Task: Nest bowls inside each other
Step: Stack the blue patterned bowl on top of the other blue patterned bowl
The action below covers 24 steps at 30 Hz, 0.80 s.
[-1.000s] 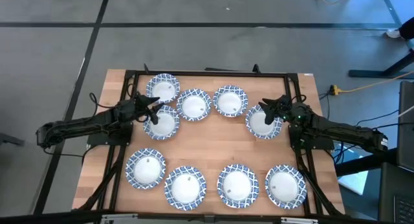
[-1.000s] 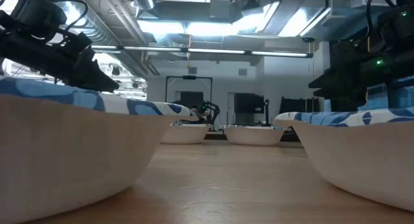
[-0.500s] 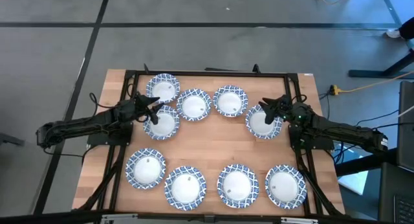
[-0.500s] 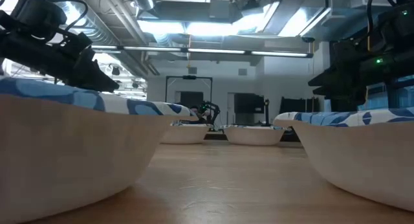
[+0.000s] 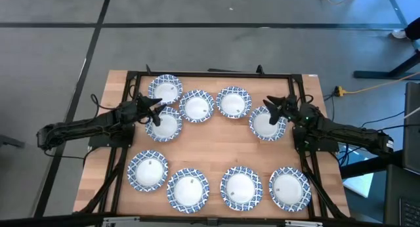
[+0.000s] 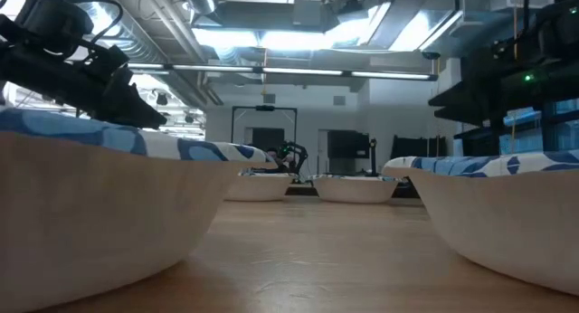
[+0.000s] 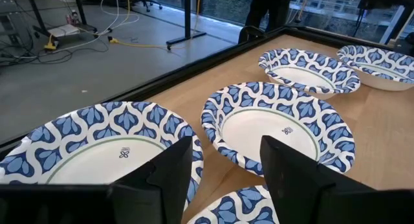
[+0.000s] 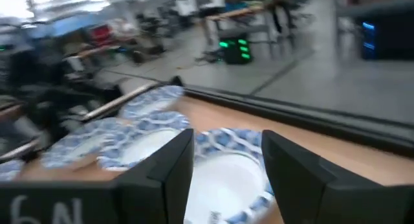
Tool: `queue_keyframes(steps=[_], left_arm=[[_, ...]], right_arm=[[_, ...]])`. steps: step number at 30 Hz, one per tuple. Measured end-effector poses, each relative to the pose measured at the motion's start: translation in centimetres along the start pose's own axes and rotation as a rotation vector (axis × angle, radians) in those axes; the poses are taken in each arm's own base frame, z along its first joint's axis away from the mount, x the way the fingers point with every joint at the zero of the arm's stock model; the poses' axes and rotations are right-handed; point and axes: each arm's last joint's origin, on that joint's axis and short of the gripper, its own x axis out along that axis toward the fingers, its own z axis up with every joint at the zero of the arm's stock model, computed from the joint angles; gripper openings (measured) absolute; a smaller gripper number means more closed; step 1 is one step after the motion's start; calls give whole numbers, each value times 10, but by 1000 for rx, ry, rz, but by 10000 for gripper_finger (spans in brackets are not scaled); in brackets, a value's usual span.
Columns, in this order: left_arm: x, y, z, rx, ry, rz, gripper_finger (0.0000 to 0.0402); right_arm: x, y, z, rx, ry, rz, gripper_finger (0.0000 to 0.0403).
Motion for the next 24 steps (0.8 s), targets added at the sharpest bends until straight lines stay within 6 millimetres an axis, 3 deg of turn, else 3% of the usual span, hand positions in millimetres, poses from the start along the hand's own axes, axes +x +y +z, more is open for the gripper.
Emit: queue_keyframes(steps=[6, 17, 20, 24], left_arm=[[0, 1, 0, 0, -7, 34, 176], [0, 2, 0, -1, -11, 53, 176], [0, 1, 0, -1, -11, 53, 176], [0, 2, 0, -3, -11, 53, 176]], right_arm=[[0, 10, 17, -14, 65, 127, 182], [16, 49, 73, -143, 503, 183, 182], [24, 60, 77, -163, 660, 164, 182], [35, 71, 65, -180, 876, 116, 182]])
